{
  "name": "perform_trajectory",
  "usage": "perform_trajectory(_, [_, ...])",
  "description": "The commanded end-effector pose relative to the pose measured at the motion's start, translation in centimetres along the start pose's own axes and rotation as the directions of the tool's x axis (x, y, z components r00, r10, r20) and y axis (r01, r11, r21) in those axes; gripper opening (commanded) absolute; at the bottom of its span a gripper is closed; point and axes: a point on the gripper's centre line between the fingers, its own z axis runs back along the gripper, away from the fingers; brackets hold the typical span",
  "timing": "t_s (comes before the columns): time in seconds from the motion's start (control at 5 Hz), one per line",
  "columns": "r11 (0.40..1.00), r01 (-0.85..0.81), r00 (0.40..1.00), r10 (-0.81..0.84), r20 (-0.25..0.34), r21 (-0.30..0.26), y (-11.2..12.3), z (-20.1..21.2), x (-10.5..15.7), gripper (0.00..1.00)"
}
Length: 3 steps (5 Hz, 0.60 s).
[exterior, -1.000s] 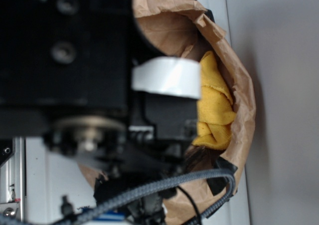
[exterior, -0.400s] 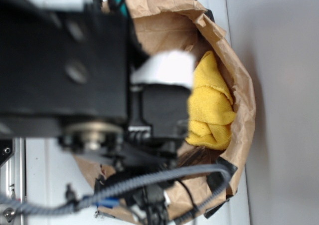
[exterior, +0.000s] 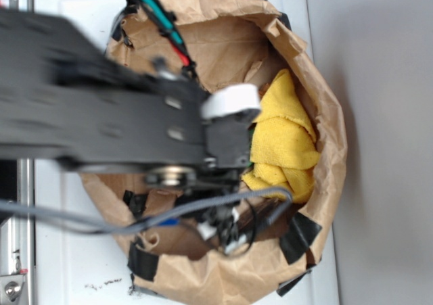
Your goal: Grab the wood chip.
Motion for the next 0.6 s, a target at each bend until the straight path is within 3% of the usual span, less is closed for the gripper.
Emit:
perform_trajectory(0.0, [0.999,-0.020,0.999,0.019,0.033,0.038,-3.8,-3.9,3.7,1.00])
perform_trajectory(0.2, [0.998,0.035,0.999,-0.034,0.013,-0.059,-5.4,-3.8,2.7,1.00])
perform_trajectory(0.4, [0.989,0.069,0.997,-0.072,-0.015,-0.134,-5.3,-2.0,2.2,1.00])
